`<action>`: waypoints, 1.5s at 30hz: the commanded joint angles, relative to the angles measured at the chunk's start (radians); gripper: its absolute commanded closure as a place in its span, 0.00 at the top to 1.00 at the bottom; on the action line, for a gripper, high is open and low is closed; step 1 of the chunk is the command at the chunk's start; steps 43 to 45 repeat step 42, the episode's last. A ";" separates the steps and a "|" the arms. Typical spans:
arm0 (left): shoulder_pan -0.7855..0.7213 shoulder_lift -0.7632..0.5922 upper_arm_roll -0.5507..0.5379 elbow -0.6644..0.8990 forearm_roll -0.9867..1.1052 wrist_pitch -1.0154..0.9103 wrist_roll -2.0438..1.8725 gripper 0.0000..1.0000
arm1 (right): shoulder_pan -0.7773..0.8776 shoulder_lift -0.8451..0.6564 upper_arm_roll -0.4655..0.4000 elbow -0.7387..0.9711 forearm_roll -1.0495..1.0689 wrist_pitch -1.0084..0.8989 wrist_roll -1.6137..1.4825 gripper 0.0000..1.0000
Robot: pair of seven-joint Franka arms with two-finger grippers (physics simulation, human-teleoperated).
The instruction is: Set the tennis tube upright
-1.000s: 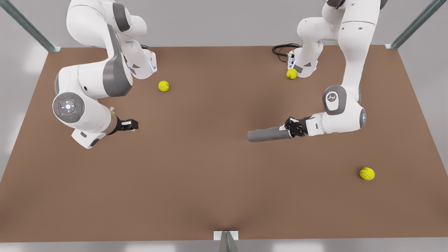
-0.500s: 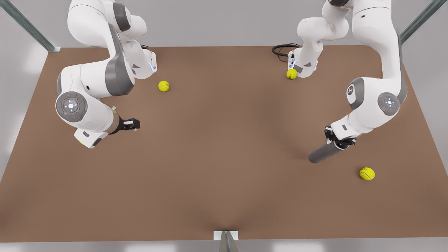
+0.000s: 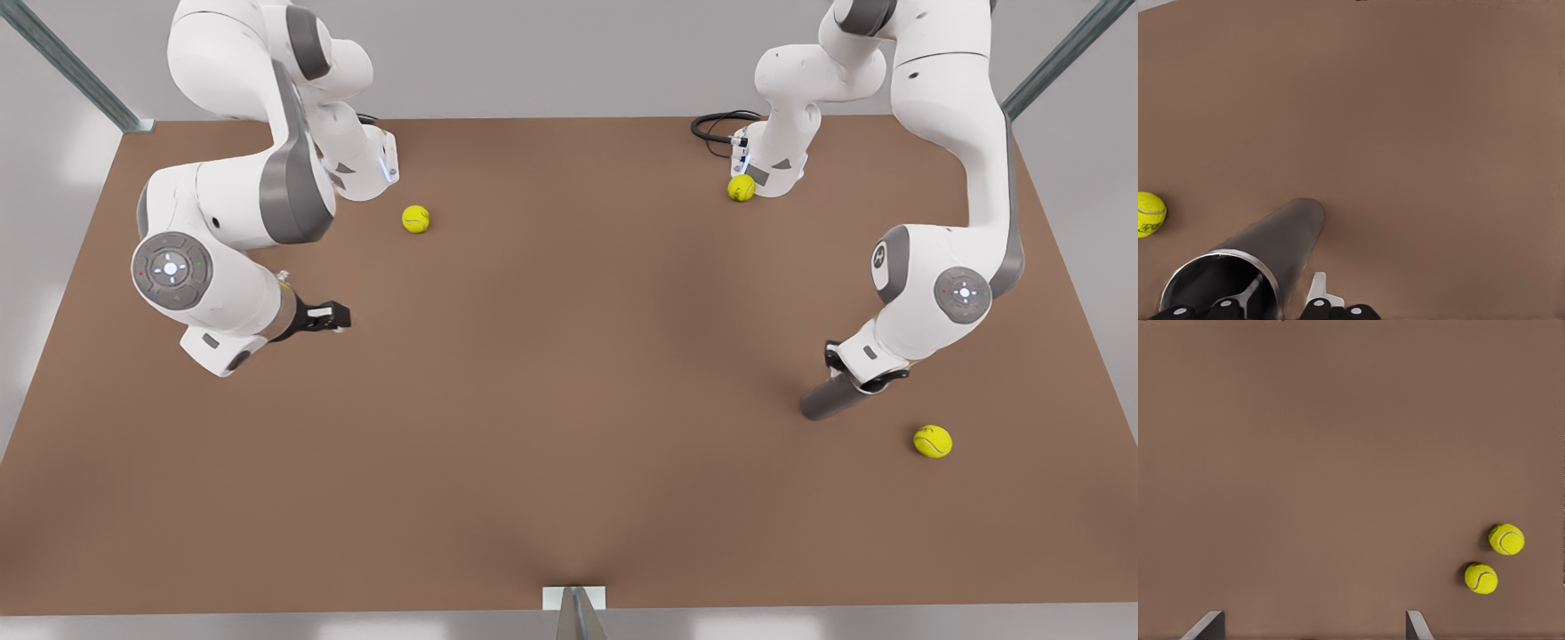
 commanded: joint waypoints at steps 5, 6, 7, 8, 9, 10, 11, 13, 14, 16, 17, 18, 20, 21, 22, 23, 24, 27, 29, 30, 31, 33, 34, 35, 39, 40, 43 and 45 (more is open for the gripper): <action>0.000 -0.001 -0.001 0.000 0.040 0.006 -0.179 1.00 | -0.001 -0.001 -0.002 0.003 0.000 0.000 -0.003 1.00; 0.000 -0.001 -0.001 0.000 0.040 0.006 -0.179 1.00 | -0.001 -0.002 -0.002 0.003 0.000 0.000 -0.003 1.00; 0.000 -0.002 -0.001 0.000 0.040 0.006 -0.179 1.00 | -0.001 -0.002 -0.002 0.005 0.000 0.000 -0.003 1.00; 0.000 -0.002 -0.001 0.000 0.040 0.006 -0.179 1.00 | -0.001 -0.002 -0.002 0.005 0.000 0.000 -0.003 1.00; 0.000 -0.002 -0.001 0.000 0.040 0.006 -0.179 1.00 | -0.001 -0.002 -0.002 0.005 0.000 0.000 -0.003 1.00; 0.000 -0.002 -0.001 0.000 0.040 0.006 -0.179 1.00 | -0.001 -0.002 -0.002 0.005 0.000 0.000 -0.003 1.00; 0.000 -0.004 -0.001 0.000 0.040 0.006 -0.179 1.00 | -0.001 -0.002 -0.004 0.007 0.000 0.000 -0.003 1.00; 0.000 -0.012 -0.001 0.000 0.040 0.006 -0.179 1.00 | -0.001 -0.002 -0.004 0.007 0.000 0.000 -0.001 1.00; 0.000 -0.024 -0.001 0.002 0.040 0.005 -0.181 1.00 | 0.001 -0.002 -0.004 0.007 -0.006 0.000 -0.003 1.00; 0.000 -0.053 -0.001 0.016 0.039 -0.027 -0.181 1.00 | 0.008 -0.002 -0.001 0.007 -0.017 -0.002 -0.001 1.00; 0.000 -0.053 -0.001 0.088 0.039 -0.135 -0.181 1.00 | 0.008 -0.002 0.001 0.005 -0.019 0.000 -0.001 1.00; 0.000 -0.053 -0.001 0.137 0.039 -0.216 -0.181 1.00 | 0.008 -0.002 0.003 0.005 -0.019 -0.002 -0.001 1.00; 0.002 -0.053 -0.002 0.238 0.039 -0.373 -0.176 1.00 | 0.008 -0.001 0.003 0.005 -0.019 -0.002 -0.001 1.00; 0.000 -0.064 -0.001 0.272 0.040 -0.432 -0.175 1.00 | 0.007 -0.002 0.003 0.005 -0.019 -0.002 -0.001 1.00; 0.000 -0.082 -0.001 0.272 0.042 -0.445 -0.175 1.00 | 0.007 -0.001 0.003 0.005 -0.019 -0.002 -0.001 1.00; 0.000 -0.096 -0.001 0.272 0.042 -0.445 -0.176 1.00 | 0.008 -0.002 0.003 0.005 -0.019 -0.002 -0.001 1.00; -0.001 -0.111 -0.001 0.272 0.042 -0.446 -0.175 1.00 | 0.008 -0.002 0.001 0.005 -0.019 -0.002 -0.001 1.00; -0.003 -0.128 -0.001 0.272 0.043 -0.449 -0.178 1.00 | 0.008 -0.002 0.001 0.005 -0.019 -0.002 -0.001 1.00; -0.003 -0.127 -0.003 0.270 0.045 -0.449 -0.176 1.00 | 0.007 0.001 0.000 0.005 -0.020 -0.002 -0.003 1.00; -0.003 -0.127 -0.003 0.270 0.043 -0.449 -0.176 1.00 | -0.001 0.001 0.003 0.004 -0.037 -0.002 -0.006 1.00; -0.004 -0.127 -0.003 0.270 0.043 -0.449 -0.176 1.00 | 0.007 0.001 0.003 0.004 -0.039 -0.003 -0.001 1.00; -0.004 -0.125 -0.002 0.270 0.043 -0.449 -0.178 1.00 | 0.008 0.001 0.004 0.005 -0.037 -0.002 0.000 1.00; -0.004 -0.125 -0.003 0.270 0.045 -0.449 -0.178 1.00 | 0.008 0.001 0.004 0.005 -0.037 -0.002 -0.001 1.00; -0.004 -0.125 -0.003 0.269 0.043 -0.449 -0.178 1.00 | 0.008 0.001 0.004 0.005 -0.037 -0.002 0.000 1.00; -0.004 -0.125 -0.003 0.269 0.043 -0.448 -0.178 1.00 | 0.010 -0.002 0.007 0.005 -0.037 -0.002 0.000 1.00; -0.004 -0.125 -0.003 0.269 0.043 -0.448 -0.178 1.00 | 0.001 -0.004 0.001 0.005 -0.037 -0.003 -0.003 1.00; -0.004 -0.124 -0.003 0.269 0.043 -0.448 -0.178 1.00 | 0.001 -0.005 -0.002 0.005 -0.037 -0.003 -0.006 1.00; -0.004 -0.124 -0.003 0.269 0.043 -0.448 -0.178 1.00 | 0.001 -0.005 -0.002 0.005 -0.037 -0.003 -0.006 1.00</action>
